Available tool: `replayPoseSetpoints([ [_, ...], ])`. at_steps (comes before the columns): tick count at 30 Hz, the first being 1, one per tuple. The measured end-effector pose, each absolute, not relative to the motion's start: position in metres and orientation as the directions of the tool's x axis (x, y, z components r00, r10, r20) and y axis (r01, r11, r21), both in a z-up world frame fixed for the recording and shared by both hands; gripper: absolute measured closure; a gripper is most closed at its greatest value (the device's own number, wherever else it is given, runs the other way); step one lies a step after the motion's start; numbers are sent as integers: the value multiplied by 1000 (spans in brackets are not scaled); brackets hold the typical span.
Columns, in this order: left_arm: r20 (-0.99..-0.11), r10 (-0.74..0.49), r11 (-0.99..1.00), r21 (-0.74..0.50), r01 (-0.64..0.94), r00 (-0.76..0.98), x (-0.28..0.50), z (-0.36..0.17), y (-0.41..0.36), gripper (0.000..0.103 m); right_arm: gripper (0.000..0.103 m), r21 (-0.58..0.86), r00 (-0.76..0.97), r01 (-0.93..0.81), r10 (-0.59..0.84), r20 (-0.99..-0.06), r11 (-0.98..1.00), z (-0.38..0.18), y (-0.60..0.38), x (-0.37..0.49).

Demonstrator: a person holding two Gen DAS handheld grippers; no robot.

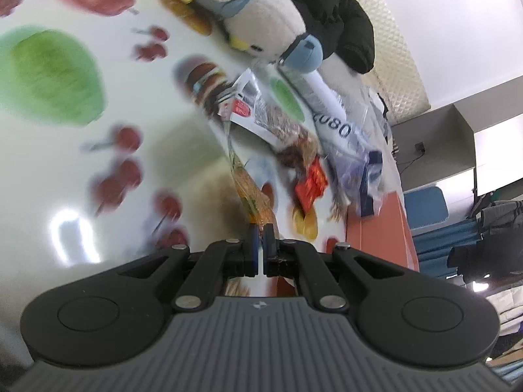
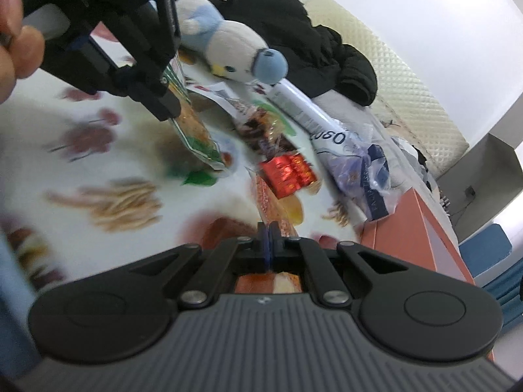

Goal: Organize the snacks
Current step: 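Close the left tool on the green-labelled packet while the right tool grips the orange packet, then open both tools to set the two packets down on the sheet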

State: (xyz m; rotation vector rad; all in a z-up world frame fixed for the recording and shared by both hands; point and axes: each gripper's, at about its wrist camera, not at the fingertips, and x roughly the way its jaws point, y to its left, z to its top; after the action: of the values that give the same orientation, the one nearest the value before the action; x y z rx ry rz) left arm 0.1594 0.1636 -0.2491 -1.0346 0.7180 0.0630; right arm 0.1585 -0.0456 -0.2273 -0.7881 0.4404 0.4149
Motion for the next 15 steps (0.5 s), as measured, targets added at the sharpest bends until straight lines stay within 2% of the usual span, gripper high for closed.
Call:
replayPoseSetpoints([
  [7, -619, -297, 542, -736, -405, 727, 111, -250, 151, 101, 100, -544, 794, -561, 220, -566, 624, -222, -59, 113],
  [15, -691, -312, 586, -680, -440, 652, 92, -255, 143, 100, 100, -456, 747, -577, 212, -631, 678, -219, -82, 86],
])
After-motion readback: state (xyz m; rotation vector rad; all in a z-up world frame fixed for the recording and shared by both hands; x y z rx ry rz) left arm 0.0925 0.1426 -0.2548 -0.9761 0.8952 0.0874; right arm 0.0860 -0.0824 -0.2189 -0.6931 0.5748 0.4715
